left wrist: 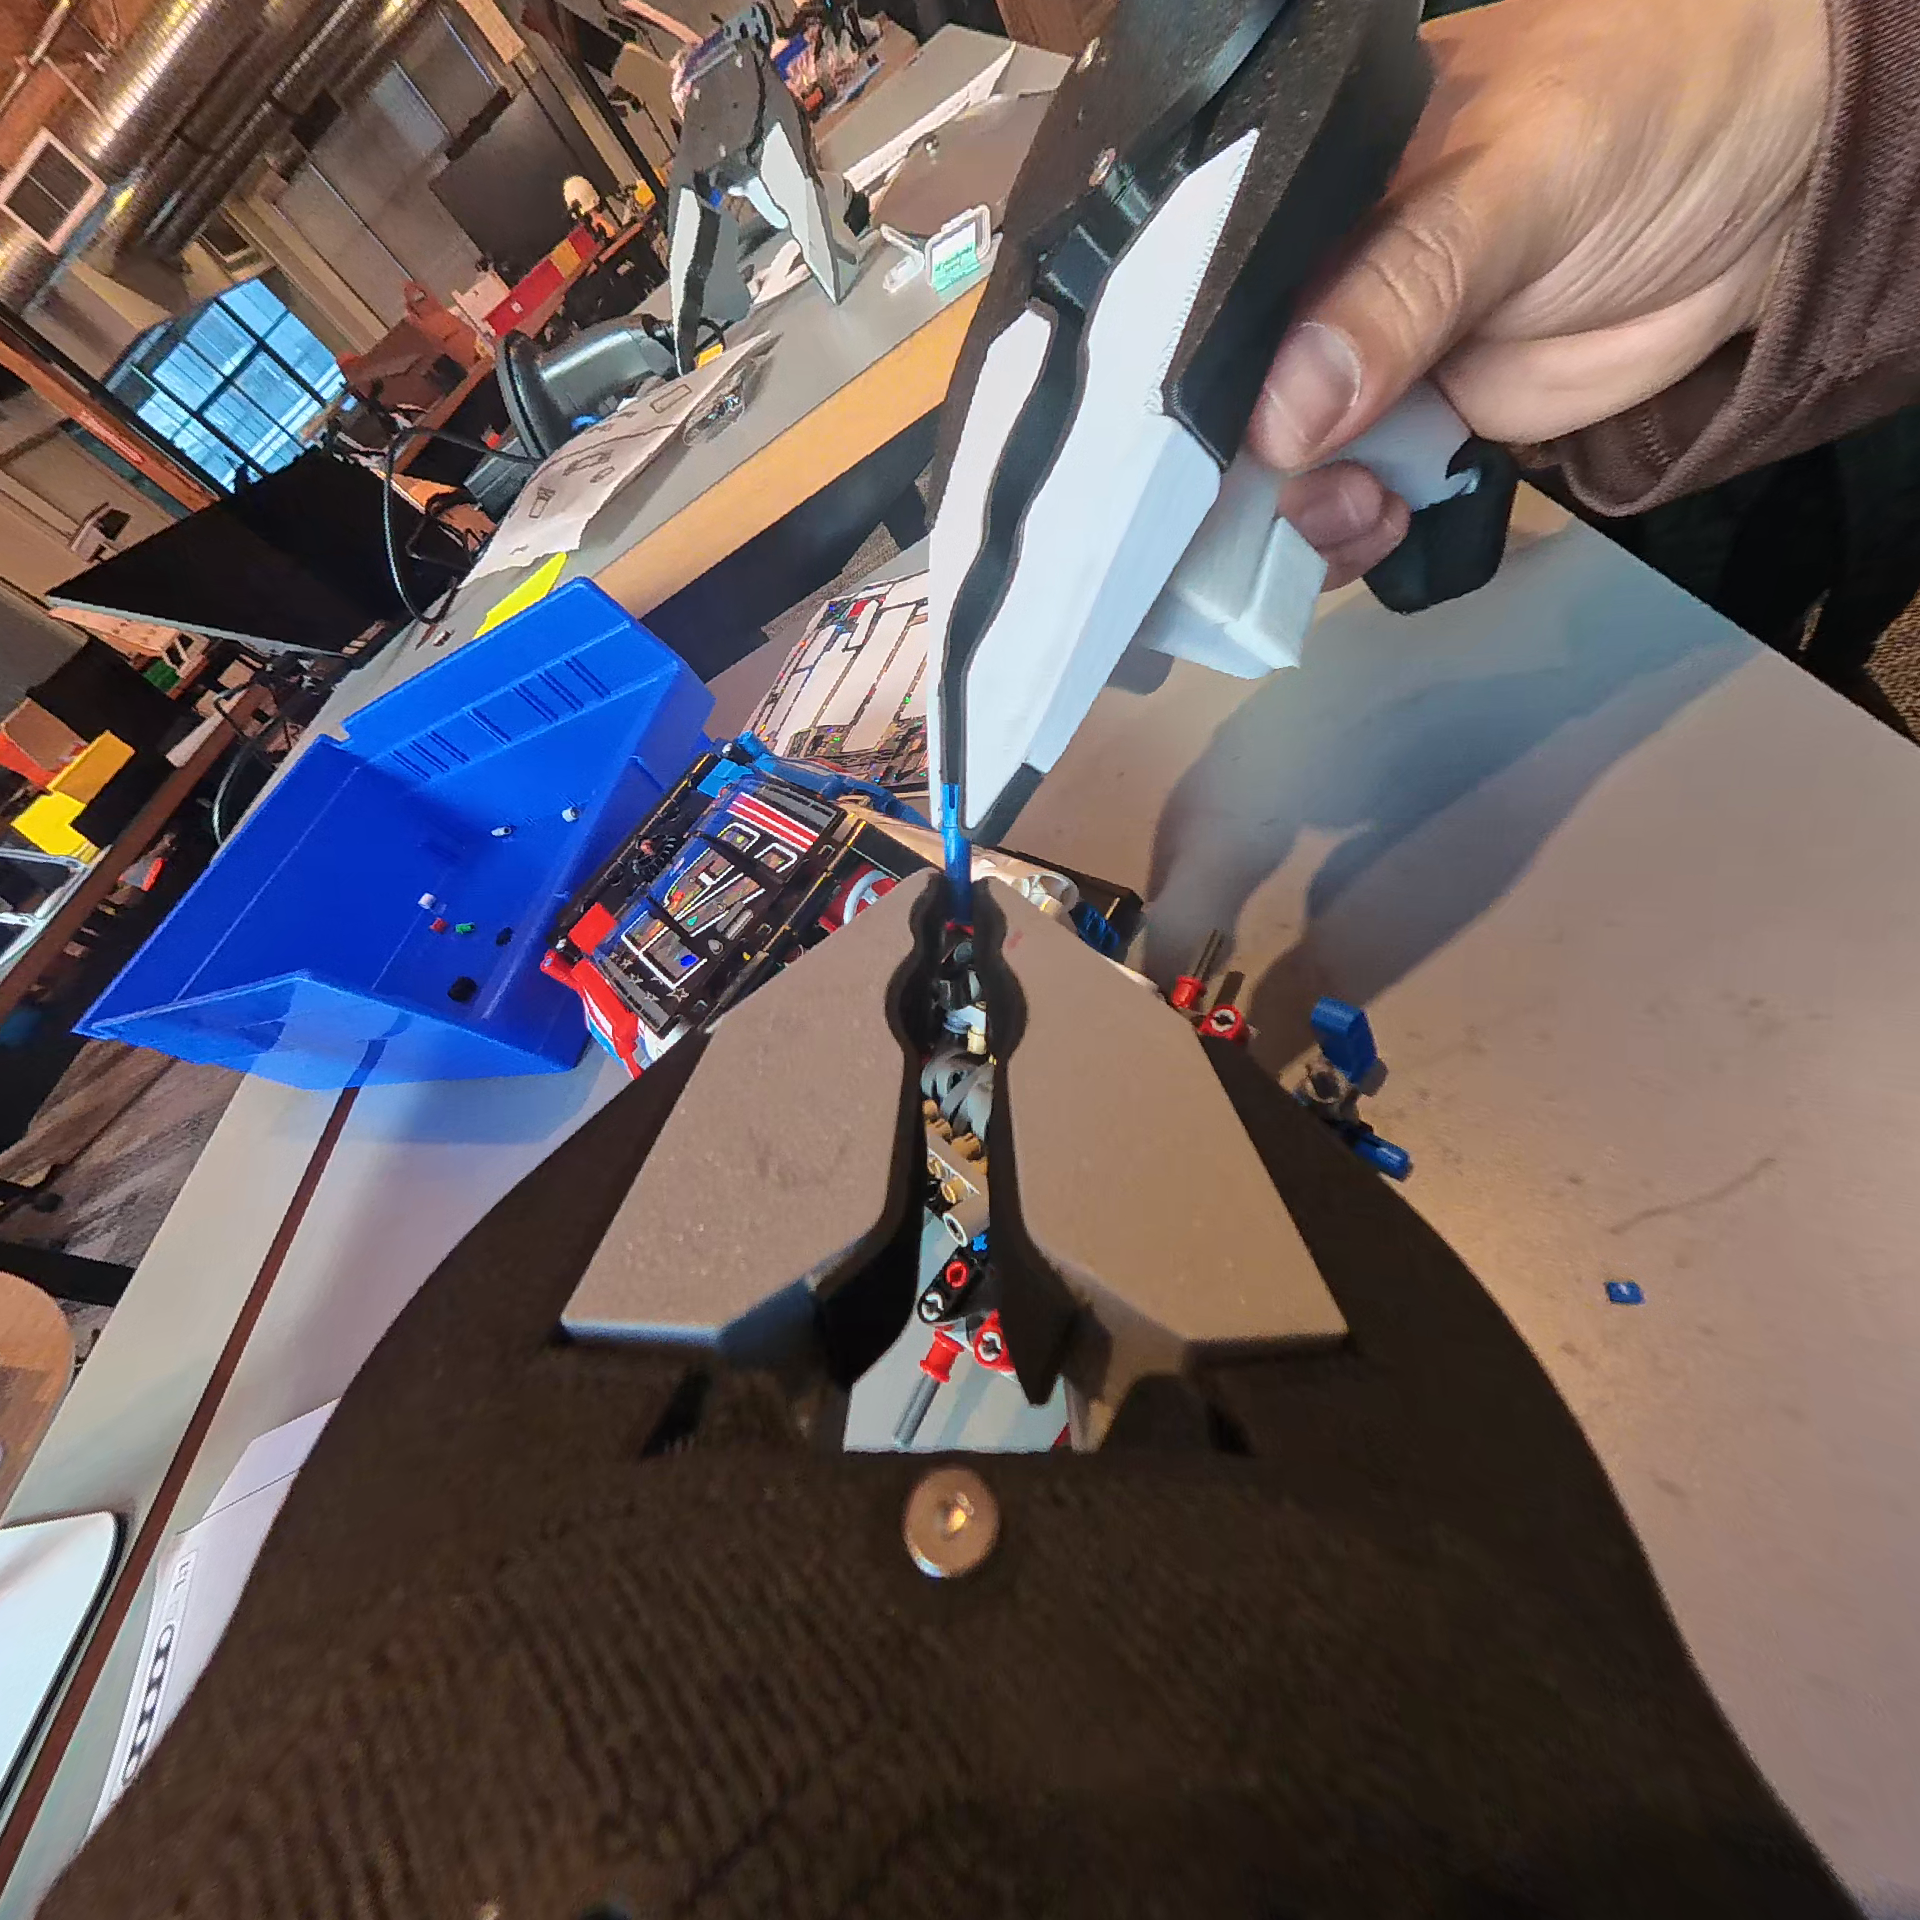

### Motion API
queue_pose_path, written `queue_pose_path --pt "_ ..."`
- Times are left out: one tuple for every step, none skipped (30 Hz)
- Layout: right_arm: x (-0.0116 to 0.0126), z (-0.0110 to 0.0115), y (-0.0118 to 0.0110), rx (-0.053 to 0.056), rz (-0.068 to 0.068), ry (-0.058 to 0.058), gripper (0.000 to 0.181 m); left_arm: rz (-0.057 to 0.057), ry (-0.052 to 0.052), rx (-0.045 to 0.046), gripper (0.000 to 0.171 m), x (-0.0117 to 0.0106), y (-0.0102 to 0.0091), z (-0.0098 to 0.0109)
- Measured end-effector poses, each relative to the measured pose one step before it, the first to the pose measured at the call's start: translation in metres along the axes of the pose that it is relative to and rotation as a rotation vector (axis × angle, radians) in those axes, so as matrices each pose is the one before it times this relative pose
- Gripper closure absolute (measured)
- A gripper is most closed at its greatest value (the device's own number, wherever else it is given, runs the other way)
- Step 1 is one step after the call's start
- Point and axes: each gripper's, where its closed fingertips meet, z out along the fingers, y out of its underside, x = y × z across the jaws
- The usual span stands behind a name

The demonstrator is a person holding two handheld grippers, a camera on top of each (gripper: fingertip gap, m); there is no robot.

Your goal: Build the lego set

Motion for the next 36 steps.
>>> queue_pose_path --pt "-0.00005 0.00040 0.00014 -0.0005 -0.0010 -0.0008 0.176 0.0000 0.0014 -0.00085 0.170 0.00021 0.00017 0.00010" --pt "-0.00009 0.00040 0.00013 -0.0006 0.0004 -0.0011 0.176 0.0004 0.0014 -0.00115 0.170 0.00020 0.00040 0.00021" --pt "-0.00002 0.00048 -0.00008 0.0009 0.0028 -0.0023 0.176 -0.0011 0.0005 0.00005 0.170 0.00007 0.00001 0.00007" --pt "-0.00026 0.00063 0.00009 0.0008 0.0043 -0.0036 0.176 -0.0029 0.0028 0.00113 0.170 0.00039 -0.00020 0.00017" --pt "-0.00024 0.00061 0.00030 -0.0007 0.0036 -0.0030 0.175 -0.0010 0.0039 0.00020 0.170 0.00082 -0.00021 0.00017" --pt "-0.00022 0.00058 0.00026 -0.0013 0.0018 -0.0013 0.175 0.0032 -0.0010 -0.00173 0.170 0.00030 0.00000 0.00012" --pt "-0.00002 0.00005 0.00013 -0.0020 -0.0019 0.0023 0.176 0.0045 -0.0035 -0.00138 0.170 -0.00007 0.00006 0.00004" --pt "-0.00003 -0.00020 0.00005 -0.0035 -0.0047 0.0036 0.176 0.0003 -0.0009 0.00088 0.170 0.00005 -0.00022 0.00001" --pt "-0.00030 -0.00035 -0.00012 -0.0032 -0.0043 0.0028 0.176 -0.0026 0.0021 0.00109 0.170 0.00011 -0.00048 -0.00008" --pt "-0.00010 -0.00025 -0.00016 -0.0029 -0.0054 0.0044 0.176 -0.0010 0.0003 0.00197 0.170 -0.00005 -0.00044 -0.00016" --pt "0.00013 -0.00011 0.00017 -0.0053 -0.0059 0.0060 0.176 -0.0002 -0.0021 0.00004 0.170 -0.00025 -0.00011 -0.00009" --pt "0.00025 -0.00007 0.00018 -0.0063 -0.0050 0.0054 0.176 -0.0027 -0.0008 -0.00197 0.170 0.00003 0.00026 0.00030" --pt "0.00022 -0.00011 -0.00038 -0.0031 -0.0057 0.0049 0.176 -0.0041 -0.0034 0.00115 0.170 -0.00036 -0.00017 0.00004" --pt "-0.00004 -0.00029 -0.00113 0.0004 -0.0059 0.0038 0.176 -0.0041 -0.0064 0.00481 0.170 -0.00082 -0.00093 -0.00029" --pt "0.00009 -0.00029 -0.00118 -0.0007 -0.0051 0.0033 0.176 -0.0048 -0.0038 0.00430 0.170 -0.00069 -0.00094 -0.00033" --pt "0.00074 -0.00042 -0.00125 -0.0012 -0.0084 0.0079 0.176 -0.0073 -0.0042 0.00430 0.170 -0.00098 -0.00094 -0.00033" --pt "0.00201 -0.00049 -0.00165 0.0009 -0.0127 0.0169 0.176 -0.0096 -0.0089 0.00449 0.169 -0.00199 -0.00060 -0.00056" --pt "0.00313 -0.00045 -0.00057 -0.0062 -0.0153 0.0193 0.177 -0.0094 -0.0106 0.00255 0.166 -0.00247 0.00025 -0.00066" --pt "0.00370 0.00038 0.00137 -0.0199 -0.0140 0.0145 0.176 -0.0106 -0.0045 -0.00286 0.162 -0.00185 0.00166 -0.00034" --pt "0.00363 0.00117 0.00228 -0.0254 -0.0153 0.0084 0.176 -0.0133 0.0034 -0.01333 0.161 -0.00111 0.00375 -0.00036" --pt "0.00277 0.00189 0.00196 -0.0222 -0.0173 -0.0014 0.176 -0.0151 0.0079 -0.01501 0.160 -0.00051 0.00446 -0.00044" --pt "0.00229 0.00220 0.00121 -0.0177 -0.0182 -0.0105 0.176 -0.0161 0.0028 -0.01152 0.159 -0.00105 0.00427 -0.00102" --pt "0.00262 0.00221 0.00049 -0.0120 -0.0197 -0.0155 0.176 -0.0157 0.0033 -0.00584 0.158 -0.00082 0.00349 -0.00203" --pt "0.00264 0.00164 -0.00100 0.0004 -0.0229 -0.0216 0.176 -0.0147 -0.0057 0.00704 0.158 -0.00178 0.00222 -0.00349" --pt "0.00312 0.00053 -0.00334 0.0180 -0.0220 -0.0228 0.176 -0.0167 -0.0161 0.01113 0.158 -0.00278 0.00249 -0.00463" --pt "0.00346 -0.00056 -0.00464 0.0263 -0.0156 -0.0242 0.176 -0.0247 -0.0148 0.01374 0.158 -0.00194 0.00329 -0.00556" --pt "0.00338 -0.00106 -0.00422 0.0200 -0.0103 -0.0260 0.176 -0.0290 -0.0055 0.00809 0.158 -0.00042 0.00443 -0.00519" --pt "0.00454 -0.00111 -0.00243 0.0079 -0.0108 -0.0169 0.176 -0.0111 -0.0082 0.00399 0.158 -0.00156 0.00114 -0.00594" --pt "0.00430 -0.00070 -0.00066 -0.0028 -0.0158 -0.0105 0.176 -0.0045 -0.0161 0.02648 0.159 -0.00208 -0.00268 -0.00608" --pt "0.00305 0.00020 0.00083 -0.0107 -0.0141 -0.0095 0.176 -0.0017 -0.0198 0.02124 0.160 -0.00246 -0.00176 -0.00518" --pt "0.00223 0.00100 0.00091 -0.0119 -0.0076 -0.0044 0.176 -0.0051 -0.0159 0.01043 0.160 -0.00180 -0.00083 -0.00385" --pt "0.00165 0.00165 0.00134 -0.0133 -0.0028 0.0015 0.177 -0.0094 -0.0069 -0.00482 0.161 -0.00067 0.00090 -0.00298" --pt "0.00132 0.00208 0.00212 -0.0153 0.0012 0.0075 0.178 -0.0138 -0.0229 0.00030 0.162 -0.00288 0.00018 -0.00315" --pt "0.00049 0.00205 0.00187 -0.0100 0.0111 0.0088 0.173 -0.0103 -0.0183 0.01072 0.162 -0.00226 -0.00110 -0.00338" --pt "-0.00181 0.00220 0.00163 -0.0067 0.0243 -0.0002 0.177 0.0074 -0.0191 0.01216 0.163 -0.00216 -0.00105 -0.00318" --pt "-0.00324 0.00164 0.00178 -0.0071 0.0260 -0.0004 0.176 0.0198 -0.0184 0.00538 0.164 -0.00203 0.00016 -0.00251"
